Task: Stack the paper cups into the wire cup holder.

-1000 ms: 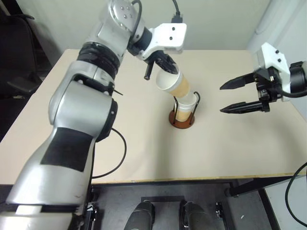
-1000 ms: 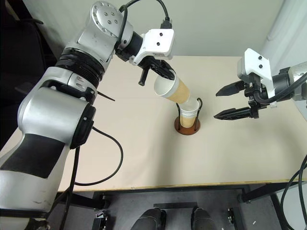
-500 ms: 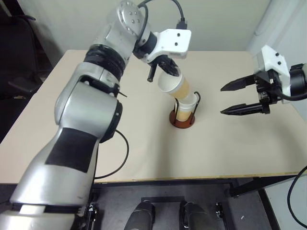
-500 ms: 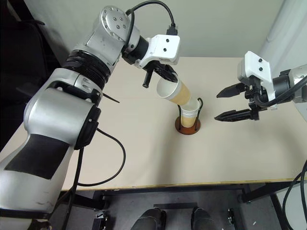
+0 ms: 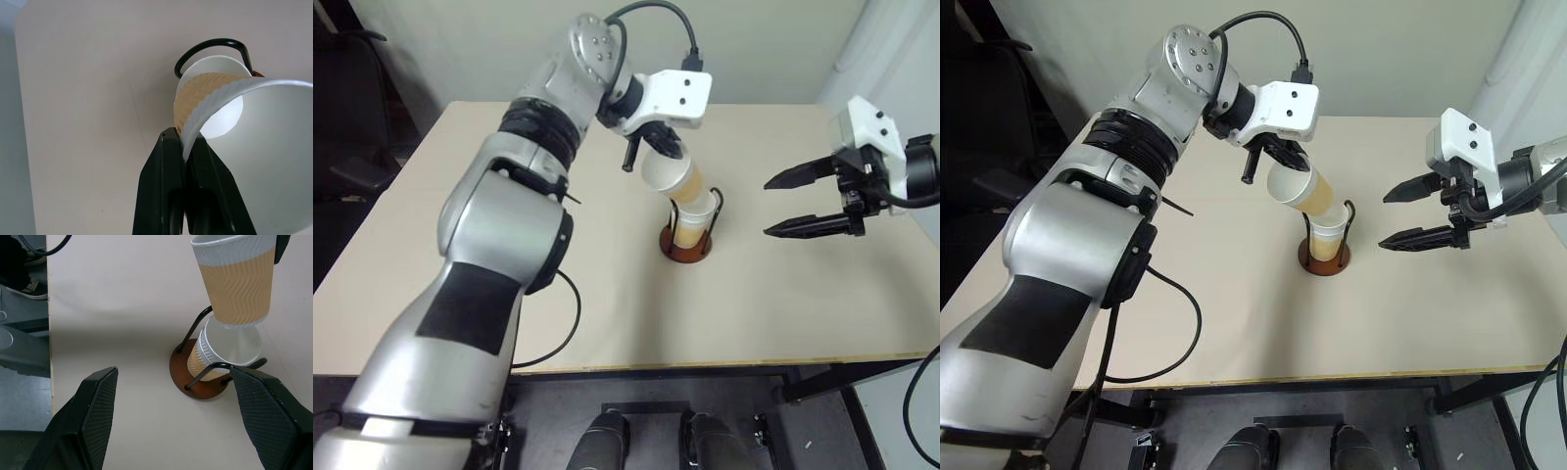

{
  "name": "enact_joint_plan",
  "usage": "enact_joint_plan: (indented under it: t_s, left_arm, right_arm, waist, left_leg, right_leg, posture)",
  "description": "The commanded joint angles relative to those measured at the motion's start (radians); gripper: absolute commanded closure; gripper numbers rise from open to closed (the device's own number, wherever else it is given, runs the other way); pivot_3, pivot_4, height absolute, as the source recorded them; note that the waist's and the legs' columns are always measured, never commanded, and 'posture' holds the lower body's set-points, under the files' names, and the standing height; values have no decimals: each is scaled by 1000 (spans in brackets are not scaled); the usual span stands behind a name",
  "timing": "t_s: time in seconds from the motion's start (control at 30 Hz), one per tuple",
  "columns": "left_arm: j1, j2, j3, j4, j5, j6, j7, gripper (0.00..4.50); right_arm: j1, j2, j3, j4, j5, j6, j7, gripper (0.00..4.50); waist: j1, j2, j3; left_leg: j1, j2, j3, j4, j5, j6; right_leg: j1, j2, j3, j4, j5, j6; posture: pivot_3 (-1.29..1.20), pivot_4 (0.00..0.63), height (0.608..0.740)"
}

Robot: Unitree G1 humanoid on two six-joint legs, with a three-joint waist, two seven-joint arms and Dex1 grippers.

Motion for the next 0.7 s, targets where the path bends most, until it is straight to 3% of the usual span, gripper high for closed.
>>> enact_joint_plan:
  t_s: [0.03,0.7]
  left_arm:
    - [-11,-6,17,-5,4,-7,8,4439]
    - [-13,-49,-7,8,55,10,2,4439]
  right_arm:
    - [-5,-25,-55,-31,16,4,-8,784]
    - [15,-47,-61,-49,26,15,-6,784]
  waist:
    - [0,0,0]
    - [1,0,0]
  left_leg:
    - [0,1,0,0,0,0]
    - [0,0,2,1,-1,1]
  right_leg:
    - [0,-1,0,0,0,0]
    - [0,0,2,0,0,2]
  posture:
    - [0,150,740]
    - [0,150,740]
